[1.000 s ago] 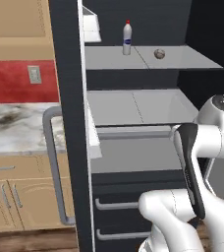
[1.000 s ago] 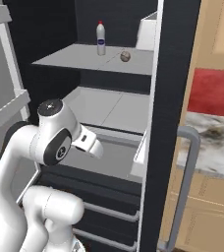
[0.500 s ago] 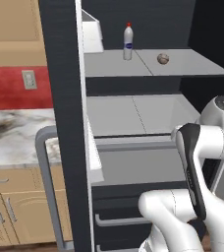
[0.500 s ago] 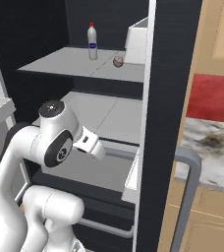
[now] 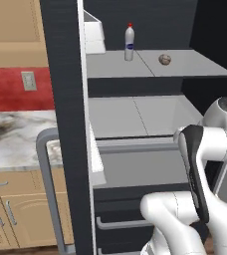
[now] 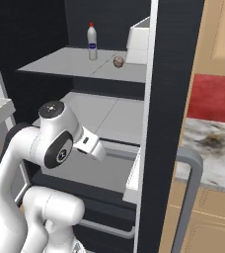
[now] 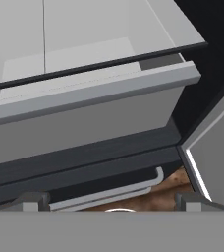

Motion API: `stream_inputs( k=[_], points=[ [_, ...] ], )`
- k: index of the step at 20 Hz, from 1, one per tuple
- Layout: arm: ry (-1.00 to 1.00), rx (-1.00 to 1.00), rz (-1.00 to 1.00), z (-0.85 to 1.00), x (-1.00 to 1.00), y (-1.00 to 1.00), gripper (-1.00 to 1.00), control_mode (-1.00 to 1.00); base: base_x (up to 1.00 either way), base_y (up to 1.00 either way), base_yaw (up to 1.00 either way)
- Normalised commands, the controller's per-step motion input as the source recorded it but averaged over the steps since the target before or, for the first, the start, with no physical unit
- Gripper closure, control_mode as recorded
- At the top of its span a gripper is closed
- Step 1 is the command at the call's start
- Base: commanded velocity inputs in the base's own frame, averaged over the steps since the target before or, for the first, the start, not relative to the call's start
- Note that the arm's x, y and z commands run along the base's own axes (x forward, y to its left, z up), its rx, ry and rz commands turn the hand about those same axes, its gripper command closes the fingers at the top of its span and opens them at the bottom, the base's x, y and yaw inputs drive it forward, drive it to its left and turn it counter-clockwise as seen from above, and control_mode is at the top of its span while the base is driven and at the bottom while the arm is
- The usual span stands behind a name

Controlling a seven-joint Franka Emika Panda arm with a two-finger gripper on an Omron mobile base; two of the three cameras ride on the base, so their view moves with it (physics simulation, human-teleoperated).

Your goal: Pick the egg and butter from the fridge and place them by the bowl for mixing.

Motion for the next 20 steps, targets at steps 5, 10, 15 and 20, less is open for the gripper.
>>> stream_inputs(
  k=[5, 10, 15, 20],
  points=[
    [0.0, 0.0, 0.0, 0.0, 0.0, 0.0, -1.0, 1.0, 0.0, 0.0, 0.0],
    [0.0, 0.0, 0.0, 0.0, 0.0, 0.0, -1.0, 1.0, -0.04, 0.0, 0.0],
    [-0.23, 0.0, 0.0, 0.17, -0.02, 0.06, -1.0, -1.0, -0.02, 0.0, 0.0],
    [-0.39, -0.01, 0.0, 0.43, -0.01, 0.05, -1.0, -1.0, 0.0, 0.0, 0.0]
  ],
)
